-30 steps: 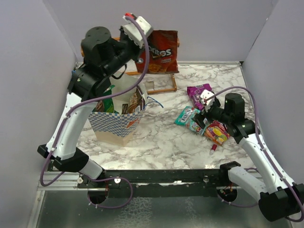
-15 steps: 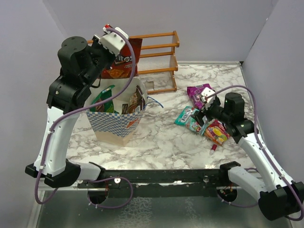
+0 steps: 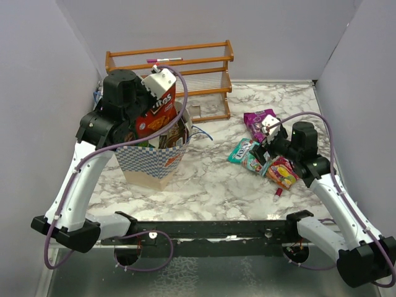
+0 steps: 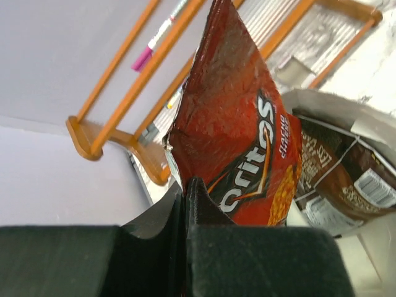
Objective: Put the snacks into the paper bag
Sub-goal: Place the snack in the paper bag.
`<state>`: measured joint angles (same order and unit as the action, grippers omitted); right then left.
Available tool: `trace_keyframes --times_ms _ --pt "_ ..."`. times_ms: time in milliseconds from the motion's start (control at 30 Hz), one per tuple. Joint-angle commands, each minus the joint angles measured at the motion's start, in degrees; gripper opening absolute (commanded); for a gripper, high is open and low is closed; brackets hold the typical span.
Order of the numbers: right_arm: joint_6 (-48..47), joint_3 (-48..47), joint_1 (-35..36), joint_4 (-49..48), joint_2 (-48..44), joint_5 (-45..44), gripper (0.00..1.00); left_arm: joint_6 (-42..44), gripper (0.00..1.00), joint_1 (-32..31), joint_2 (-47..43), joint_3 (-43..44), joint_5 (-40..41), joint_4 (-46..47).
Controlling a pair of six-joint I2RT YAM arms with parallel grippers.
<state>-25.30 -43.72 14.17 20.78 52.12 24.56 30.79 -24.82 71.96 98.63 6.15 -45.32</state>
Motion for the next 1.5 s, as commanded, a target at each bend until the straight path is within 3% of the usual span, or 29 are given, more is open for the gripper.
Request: trace_keyframes --times_ms 0,433,933,1200,1467 --pt "-0.34 0.35 -0.2 -1.71 0.51 -1.69 0.92 0.1 0.0 0.4 -4.64 -3.59 3.71 -0.19" --pt "-0.89 0.46 -0.21 -1.34 1.68 -3.07 0.91 -6.87 0.0 7.3 -5.65 -14.75 1.09 1.66" --pt "-1.41 1.13 -0.2 -1.23 2.71 -4.86 0.91 -8.23 0.04 8.74 -5.52 -25.89 0.06 4.63" --pt "-1.68 1.14 -0.2 -1.18 3.07 -5.36 0.91 -8.1 0.17 8.83 -4.61 -27.36 -1.31 4.13" --pt "-0.98 1.32 -0.29 -1.44 3.25 -6.89 0.91 -7.67 0.44 8.82 -5.05 -26.57 -2.08 5.07"
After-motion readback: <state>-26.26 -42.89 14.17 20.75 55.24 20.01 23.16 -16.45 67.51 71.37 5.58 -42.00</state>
